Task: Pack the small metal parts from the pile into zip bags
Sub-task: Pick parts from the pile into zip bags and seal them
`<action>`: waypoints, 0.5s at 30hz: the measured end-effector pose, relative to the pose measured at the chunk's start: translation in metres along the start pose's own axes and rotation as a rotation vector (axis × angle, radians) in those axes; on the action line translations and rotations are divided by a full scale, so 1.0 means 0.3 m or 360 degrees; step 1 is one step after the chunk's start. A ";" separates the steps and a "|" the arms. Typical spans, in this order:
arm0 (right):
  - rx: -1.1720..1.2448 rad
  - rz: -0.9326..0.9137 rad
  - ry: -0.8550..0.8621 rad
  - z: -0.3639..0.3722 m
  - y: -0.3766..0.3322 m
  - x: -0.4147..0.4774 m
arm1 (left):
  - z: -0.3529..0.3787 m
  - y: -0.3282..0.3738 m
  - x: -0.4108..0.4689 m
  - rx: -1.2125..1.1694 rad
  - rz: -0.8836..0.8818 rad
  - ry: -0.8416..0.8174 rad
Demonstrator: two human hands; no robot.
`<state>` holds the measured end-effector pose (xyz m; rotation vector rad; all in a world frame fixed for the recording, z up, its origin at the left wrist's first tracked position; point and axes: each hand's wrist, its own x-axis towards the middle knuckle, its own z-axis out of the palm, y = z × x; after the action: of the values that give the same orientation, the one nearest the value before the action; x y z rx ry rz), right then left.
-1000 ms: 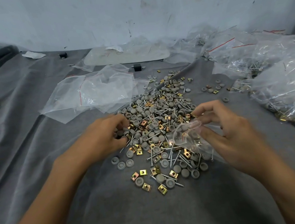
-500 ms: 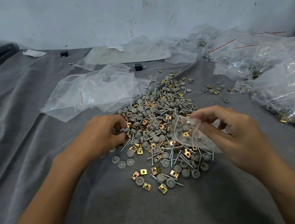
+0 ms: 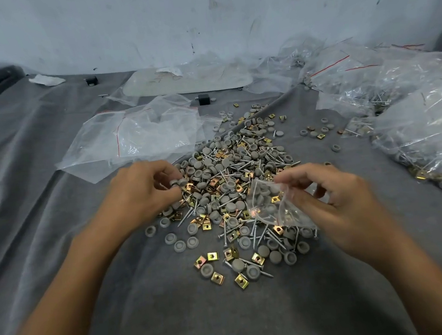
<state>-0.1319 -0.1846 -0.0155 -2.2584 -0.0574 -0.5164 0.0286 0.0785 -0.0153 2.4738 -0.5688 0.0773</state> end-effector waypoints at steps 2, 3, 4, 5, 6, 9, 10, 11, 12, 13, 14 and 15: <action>0.0007 -0.0009 0.0000 0.002 -0.003 0.000 | 0.007 0.024 -0.011 -0.0235 0.0043 -0.0004; 0.0008 -0.0015 0.0003 0.003 -0.004 0.000 | 0.011 0.047 -0.023 -0.0384 0.0104 -0.0039; 0.0013 -0.0018 0.0006 0.005 -0.005 0.001 | 0.019 0.075 -0.039 -0.0508 0.0183 -0.0096; 0.0021 -0.0017 0.0005 0.007 -0.005 0.000 | 0.031 0.104 -0.057 -0.0587 0.0259 -0.0154; 0.0030 -0.0014 0.0003 0.008 -0.006 0.000 | 0.048 0.131 -0.076 -0.0620 0.0320 -0.0196; 0.0022 -0.0020 -0.0008 0.013 -0.009 -0.002 | 0.100 0.191 -0.119 -0.0598 0.0414 -0.0251; 0.0014 -0.0022 -0.0013 0.014 -0.010 -0.002 | 0.114 0.201 -0.127 -0.0563 0.0426 -0.0256; 0.0007 -0.0024 -0.0016 0.015 -0.011 -0.002 | 0.123 0.208 -0.131 -0.0535 0.0429 -0.0253; 0.0003 -0.0024 -0.0016 0.015 -0.012 -0.002 | 0.129 0.213 -0.133 -0.0516 0.0427 -0.0240; 0.0000 -0.0024 -0.0015 0.015 -0.013 -0.002 | 0.132 0.217 -0.134 -0.0500 0.0429 -0.0221; -0.0002 -0.0024 -0.0015 0.015 -0.014 -0.002 | 0.133 0.221 -0.135 -0.0480 0.0436 -0.0197; -0.0003 -0.0022 -0.0018 0.016 -0.014 -0.002 | 0.132 0.226 -0.137 -0.0457 0.0448 -0.0174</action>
<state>-0.1318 -0.1782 -0.0155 -2.2642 -0.0782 -0.5113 -0.0396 0.0220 -0.0186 2.1172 -0.9063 -0.0279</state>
